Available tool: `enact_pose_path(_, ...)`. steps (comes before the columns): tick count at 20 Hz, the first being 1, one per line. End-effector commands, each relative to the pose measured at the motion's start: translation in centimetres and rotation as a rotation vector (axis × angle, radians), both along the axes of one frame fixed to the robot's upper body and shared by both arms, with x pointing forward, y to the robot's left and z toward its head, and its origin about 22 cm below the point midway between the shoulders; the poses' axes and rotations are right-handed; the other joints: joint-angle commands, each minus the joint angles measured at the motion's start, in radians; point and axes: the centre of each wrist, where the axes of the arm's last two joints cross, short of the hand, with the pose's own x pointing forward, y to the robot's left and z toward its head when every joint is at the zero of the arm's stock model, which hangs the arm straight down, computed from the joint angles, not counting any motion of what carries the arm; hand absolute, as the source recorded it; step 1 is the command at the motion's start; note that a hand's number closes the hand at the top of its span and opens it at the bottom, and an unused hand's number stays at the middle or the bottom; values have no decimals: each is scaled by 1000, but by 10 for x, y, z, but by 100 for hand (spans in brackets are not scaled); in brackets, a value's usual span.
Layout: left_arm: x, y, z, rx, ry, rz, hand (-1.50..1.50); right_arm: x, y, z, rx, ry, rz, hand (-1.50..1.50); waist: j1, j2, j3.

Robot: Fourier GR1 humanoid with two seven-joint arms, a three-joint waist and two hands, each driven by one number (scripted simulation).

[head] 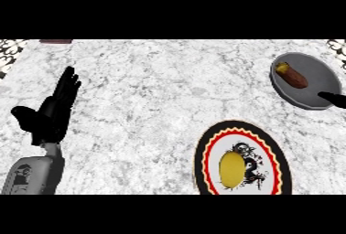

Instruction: Pick the sweet potato from the plate and place it in the pan

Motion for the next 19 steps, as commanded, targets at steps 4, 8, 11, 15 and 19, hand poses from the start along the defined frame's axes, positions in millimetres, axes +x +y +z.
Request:
enact_pose_path(4, 4, 1, -10, 1, 18, 49, 0, -38, -35, 2, 70, -87, 153, -150, -45, -15, -5)
enact_pose_path(8, -15, 21, -4, 5, 27, 61, 0, -73, -47, -9, 72, -82, 158, -150, -57, -27, -7)
enact_pose_path(11, -13, 27, 8, 15, 18, 57, 0, -83, -43, -6, 58, -89, 154, -150, -53, -25, -8)
enact_pose_path(15, -13, 20, 2, -2, 32, 59, 0, -128, -50, -4, 54, -53, 190, -150, -64, -23, -8)
enact_pose_path(19, -11, -2, 1, 2, 10, 58, 0, -137, -21, 19, 16, -44, 130, -150, -41, -14, -6)
